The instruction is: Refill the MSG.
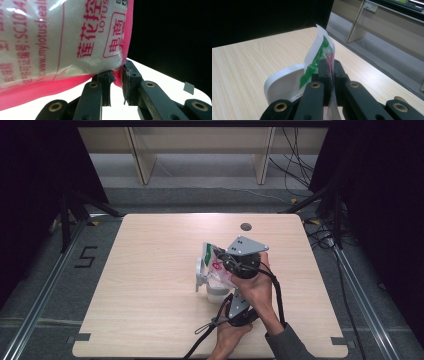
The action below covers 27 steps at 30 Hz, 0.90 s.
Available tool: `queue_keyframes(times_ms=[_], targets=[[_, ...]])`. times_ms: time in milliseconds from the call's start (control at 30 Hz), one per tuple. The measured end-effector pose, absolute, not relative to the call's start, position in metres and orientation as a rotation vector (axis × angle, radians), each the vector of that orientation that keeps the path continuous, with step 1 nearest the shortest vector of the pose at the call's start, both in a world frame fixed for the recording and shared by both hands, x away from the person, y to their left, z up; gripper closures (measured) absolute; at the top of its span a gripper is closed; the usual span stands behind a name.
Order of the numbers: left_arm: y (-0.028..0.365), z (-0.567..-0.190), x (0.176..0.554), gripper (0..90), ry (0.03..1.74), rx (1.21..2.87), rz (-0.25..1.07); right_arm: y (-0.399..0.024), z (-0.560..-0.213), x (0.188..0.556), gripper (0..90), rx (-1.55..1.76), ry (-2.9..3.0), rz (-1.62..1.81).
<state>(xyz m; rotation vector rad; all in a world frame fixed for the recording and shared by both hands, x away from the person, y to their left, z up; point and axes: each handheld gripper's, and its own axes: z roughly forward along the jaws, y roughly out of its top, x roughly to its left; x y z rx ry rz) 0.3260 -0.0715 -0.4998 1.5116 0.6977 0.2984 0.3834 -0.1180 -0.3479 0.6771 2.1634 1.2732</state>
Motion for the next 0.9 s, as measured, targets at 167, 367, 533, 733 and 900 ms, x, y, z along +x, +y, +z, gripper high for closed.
queue_keyframes(times_ms=[167,367,533,733,900], targets=[[-0.0704,-0.4992,0.326,78.0,0.707,1.512,0.311,-0.1177,-0.3473,0.3825,88.9,0.69,2.173,1.295],[-0.071,-0.4986,0.3245,77.9,0.707,1.515,0.312,-0.1163,-0.3484,0.3824,89.0,0.689,2.182,1.278],[-0.0711,-0.4994,0.3253,77.9,0.707,1.519,0.309,-0.1165,-0.3496,0.3834,88.9,0.693,2.162,1.277],[-0.0717,-0.4994,0.3249,77.9,0.71,1.512,0.303,-0.1154,-0.3512,0.3838,88.9,0.692,2.178,1.263],[-0.0711,-0.4993,0.3252,77.9,0.705,1.518,0.308,-0.1157,-0.3509,0.3841,89.0,0.69,2.17,1.27]])
